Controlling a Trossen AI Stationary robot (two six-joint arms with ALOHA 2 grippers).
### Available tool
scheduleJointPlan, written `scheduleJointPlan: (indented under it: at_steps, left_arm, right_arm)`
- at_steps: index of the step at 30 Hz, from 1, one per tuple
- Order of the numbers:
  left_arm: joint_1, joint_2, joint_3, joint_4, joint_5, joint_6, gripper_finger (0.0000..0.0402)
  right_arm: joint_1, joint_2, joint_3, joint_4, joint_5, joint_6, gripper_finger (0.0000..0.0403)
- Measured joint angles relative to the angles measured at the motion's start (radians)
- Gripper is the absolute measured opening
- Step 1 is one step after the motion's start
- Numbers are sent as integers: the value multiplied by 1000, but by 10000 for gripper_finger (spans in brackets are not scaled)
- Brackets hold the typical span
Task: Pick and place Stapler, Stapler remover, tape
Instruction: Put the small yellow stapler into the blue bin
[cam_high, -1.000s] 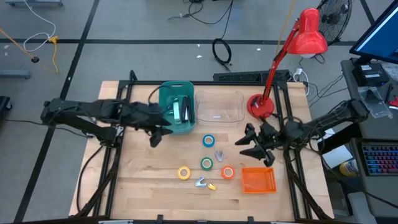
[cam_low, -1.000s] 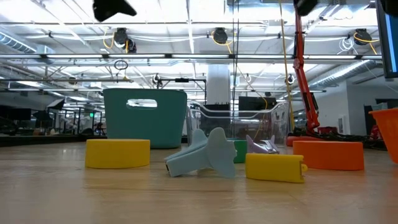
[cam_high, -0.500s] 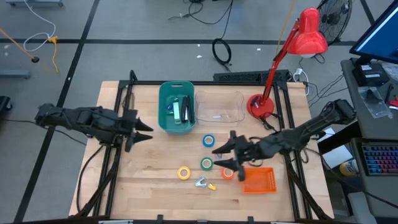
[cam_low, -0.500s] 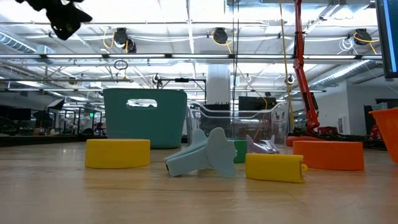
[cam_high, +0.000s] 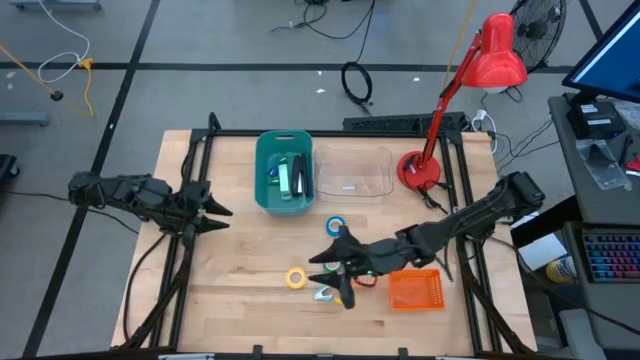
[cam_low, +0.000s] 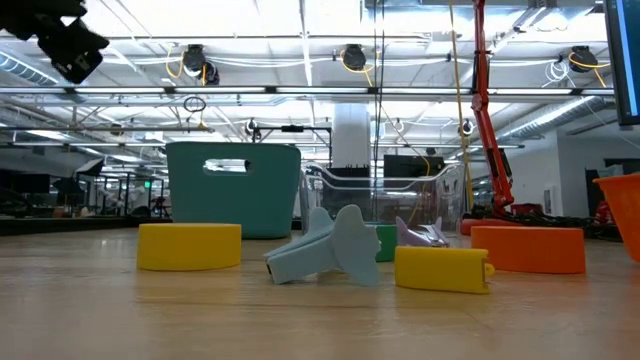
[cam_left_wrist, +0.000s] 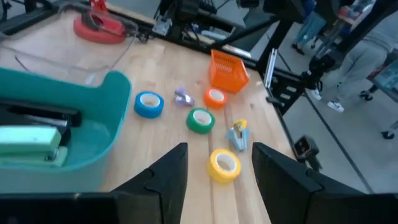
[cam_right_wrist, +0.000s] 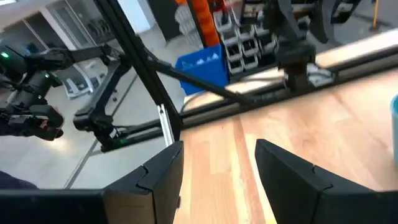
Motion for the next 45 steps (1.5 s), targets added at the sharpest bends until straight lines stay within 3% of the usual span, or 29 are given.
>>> scheduleJointPlan:
  at_steps: [13,21,25,33,41,45]
  left_arm:
    - [-14,-188,-104,-11,31,5,179]
    - [-14,-209,-110,-5,35,6,180]
    - [-14,-209,-110,-7,36,14,180]
    - [-14,-209,-110,-7,36,12,179]
    - [-14,-209,-110,-7,36,9,179]
    - [-14,-209,-110,-7,36,9,179]
  right_arm:
    - [-38,173,260,-258,-185,127,192]
    - [-72,275,410,-395,-332,180,172]
    - [-79,300,419,-430,-383,222,163]
    - [-95,308,420,-621,-380,338,153]
    - [-95,307,419,-686,-482,365,154]
    - [-70,307,418,-709,-479,408,154]
